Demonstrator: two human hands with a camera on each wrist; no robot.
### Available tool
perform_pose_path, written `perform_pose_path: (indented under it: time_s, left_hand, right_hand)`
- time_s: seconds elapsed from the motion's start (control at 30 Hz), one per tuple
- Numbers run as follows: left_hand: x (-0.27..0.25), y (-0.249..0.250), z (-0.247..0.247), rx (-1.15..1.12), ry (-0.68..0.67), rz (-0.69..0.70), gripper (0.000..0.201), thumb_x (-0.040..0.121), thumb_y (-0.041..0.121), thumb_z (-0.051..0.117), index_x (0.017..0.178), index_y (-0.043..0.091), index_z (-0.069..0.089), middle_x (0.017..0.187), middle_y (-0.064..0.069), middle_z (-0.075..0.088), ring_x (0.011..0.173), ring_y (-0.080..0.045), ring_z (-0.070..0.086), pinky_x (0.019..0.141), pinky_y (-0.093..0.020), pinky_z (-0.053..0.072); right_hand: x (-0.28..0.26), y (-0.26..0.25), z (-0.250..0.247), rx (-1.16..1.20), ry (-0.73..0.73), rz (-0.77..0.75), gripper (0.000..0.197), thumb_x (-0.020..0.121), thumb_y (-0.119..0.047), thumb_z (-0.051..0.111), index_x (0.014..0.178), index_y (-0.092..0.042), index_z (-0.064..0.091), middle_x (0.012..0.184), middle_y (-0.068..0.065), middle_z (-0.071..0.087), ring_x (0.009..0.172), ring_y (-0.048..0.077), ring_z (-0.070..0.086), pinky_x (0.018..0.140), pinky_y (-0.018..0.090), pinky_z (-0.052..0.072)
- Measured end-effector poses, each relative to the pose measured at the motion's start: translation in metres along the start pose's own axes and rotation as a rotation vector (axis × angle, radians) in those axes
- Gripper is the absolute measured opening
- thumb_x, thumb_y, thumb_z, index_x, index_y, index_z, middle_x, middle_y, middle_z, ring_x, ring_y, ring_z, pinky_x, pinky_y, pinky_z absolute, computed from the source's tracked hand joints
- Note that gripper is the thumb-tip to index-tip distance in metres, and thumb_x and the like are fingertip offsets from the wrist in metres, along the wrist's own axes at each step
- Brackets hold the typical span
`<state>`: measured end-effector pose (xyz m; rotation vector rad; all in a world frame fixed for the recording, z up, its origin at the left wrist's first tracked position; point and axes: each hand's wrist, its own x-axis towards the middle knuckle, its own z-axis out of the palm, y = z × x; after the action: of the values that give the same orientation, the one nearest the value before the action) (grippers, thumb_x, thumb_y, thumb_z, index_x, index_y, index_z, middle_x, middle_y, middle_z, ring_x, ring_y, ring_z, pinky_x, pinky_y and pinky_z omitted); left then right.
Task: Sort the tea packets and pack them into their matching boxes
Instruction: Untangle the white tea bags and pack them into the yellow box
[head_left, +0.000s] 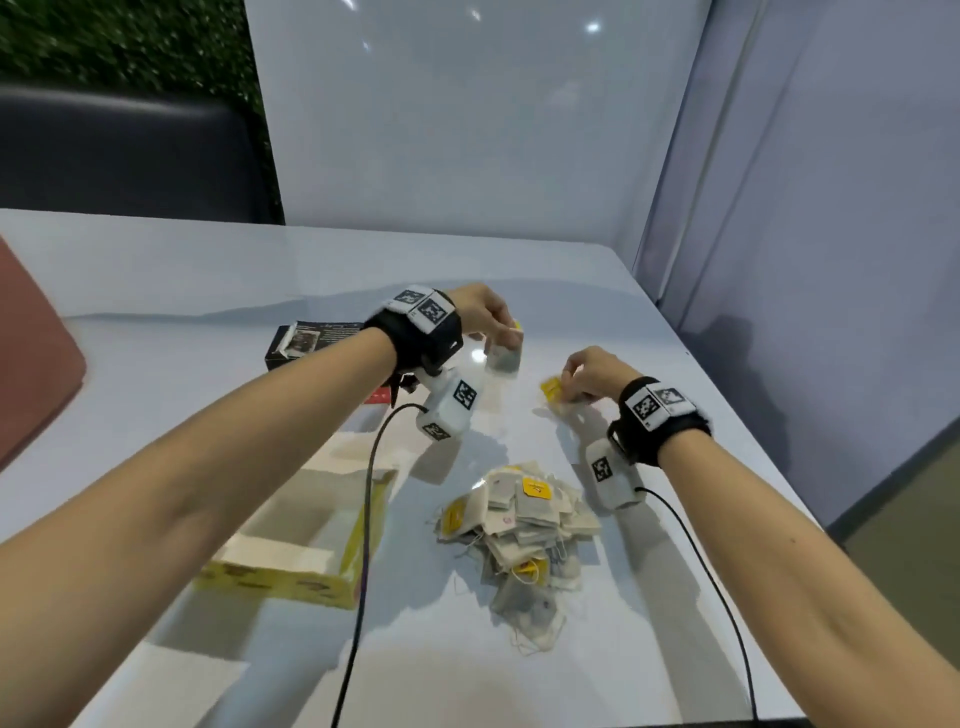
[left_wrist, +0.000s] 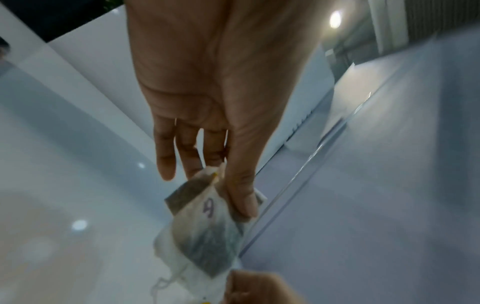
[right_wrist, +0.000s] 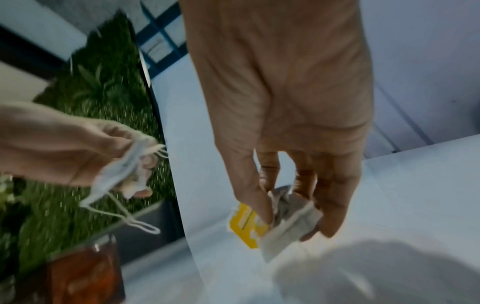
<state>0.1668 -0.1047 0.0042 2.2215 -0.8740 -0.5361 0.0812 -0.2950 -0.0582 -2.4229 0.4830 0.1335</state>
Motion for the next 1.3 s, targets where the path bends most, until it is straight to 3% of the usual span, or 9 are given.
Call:
perform_pose_path:
  time_s: [0.13,0.27,0.47,0.6,0.7,0.87,1.07,1.2,1.3]
  left_hand:
    - [-0.091,0.03,-0.013,-0.281,0.141,0.143,0.007,0.08,0.011,0.07,0.081,0.009,0.064,0.079,-0.001,0.062,0.077,-0.013,0.056,0.077,-0.025,0.048]
    - [-0.188,0.038,0.011,-0.466,0.209,0.227,0.007,0.08,0.003,0.067,0.08,0.006,0.06,0.072,-0.001,0.063,0.064,-0.01,0.054,0.054,-0.015,0.044]
    - [-0.232,-0.001,0.066,-0.423,0.324,0.092,0.011,0.074,0.018,0.076,0.074,0.017,0.065,0.077,0.001,0.066,0.066,-0.006,0.057,0.059,-0.017,0.044]
    - [-0.234,-0.021,0.088,-0.405,0.408,0.024,0.017,0.069,0.032,0.077,0.073,0.02,0.066,0.077,0.001,0.068,0.073,-0.014,0.06,0.067,-0.031,0.05]
    - [-0.233,-0.021,0.089,-0.542,0.387,-0.061,0.016,0.077,0.024,0.073,0.081,0.01,0.066,0.079,-0.005,0.065,0.074,-0.017,0.062,0.061,-0.026,0.052]
    - [-0.24,-0.014,0.082,-0.863,0.155,-0.161,0.032,0.087,0.021,0.059,0.107,-0.004,0.061,0.094,-0.015,0.066,0.082,-0.02,0.065,0.073,-0.023,0.056]
    - [-0.249,-0.016,0.083,-1.033,0.127,-0.186,0.069,0.081,-0.005,0.06,0.142,0.011,0.03,0.113,-0.022,0.059,0.089,-0.023,0.065,0.077,-0.025,0.056]
    - [-0.255,-0.014,0.094,-1.172,-0.004,-0.292,0.066,0.084,-0.007,0.056,0.142,0.004,0.027,0.111,-0.021,0.062,0.072,-0.017,0.07,0.063,-0.021,0.057]
    - [-0.256,-0.012,0.096,-1.136,-0.104,-0.319,0.058,0.083,-0.006,0.058,0.134,0.014,0.041,0.107,-0.019,0.066,0.082,-0.022,0.068,0.07,-0.024,0.058]
  right_hand:
    - [-0.06,-0.015,-0.022,0.555,0.026,-0.146,0.027,0.079,0.013,0.056,0.067,-0.009,0.048,0.068,0.012,0.052,0.059,0.02,0.055,0.059,0.022,0.054]
    - [-0.142,-0.04,-0.025,1.032,-0.056,-0.315,0.025,0.087,0.012,0.048,0.09,-0.011,0.056,0.068,0.006,0.063,0.064,0.016,0.064,0.077,0.031,0.058]
    - [-0.215,-0.067,0.038,1.379,-0.277,-0.144,0.027,0.087,0.01,0.035,0.084,-0.006,0.057,0.085,0.01,0.06,0.072,0.02,0.054,0.05,0.016,0.048]
    - [-0.231,-0.075,0.078,1.317,-0.305,-0.085,0.034,0.09,-0.002,0.048,0.063,-0.014,0.063,0.074,0.008,0.053,0.068,0.017,0.051,0.052,0.02,0.044]
    - [-0.235,-0.076,0.097,0.897,-0.212,-0.151,0.025,0.071,-0.032,0.077,0.081,-0.012,0.066,0.075,0.016,0.052,0.07,0.027,0.05,0.057,0.035,0.039]
    - [-0.237,-0.07,0.099,0.843,-0.066,-0.149,0.021,0.075,-0.009,0.075,0.09,-0.006,0.061,0.067,0.005,0.06,0.047,0.008,0.054,0.043,0.02,0.042]
    - [-0.236,-0.046,0.097,0.872,0.125,-0.12,0.059,0.056,-0.01,0.085,0.103,-0.003,0.051,0.091,0.014,0.062,0.078,0.03,0.062,0.063,0.034,0.054]
    - [-0.239,-0.038,0.082,0.795,0.234,-0.28,0.043,0.062,0.0,0.082,0.096,-0.008,0.058,0.088,0.003,0.063,0.076,0.013,0.061,0.059,0.018,0.051]
    - [-0.242,-0.042,0.068,0.56,0.293,-0.457,0.028,0.069,0.0,0.076,0.08,-0.016,0.056,0.078,-0.004,0.062,0.067,0.002,0.056,0.058,0.014,0.047]
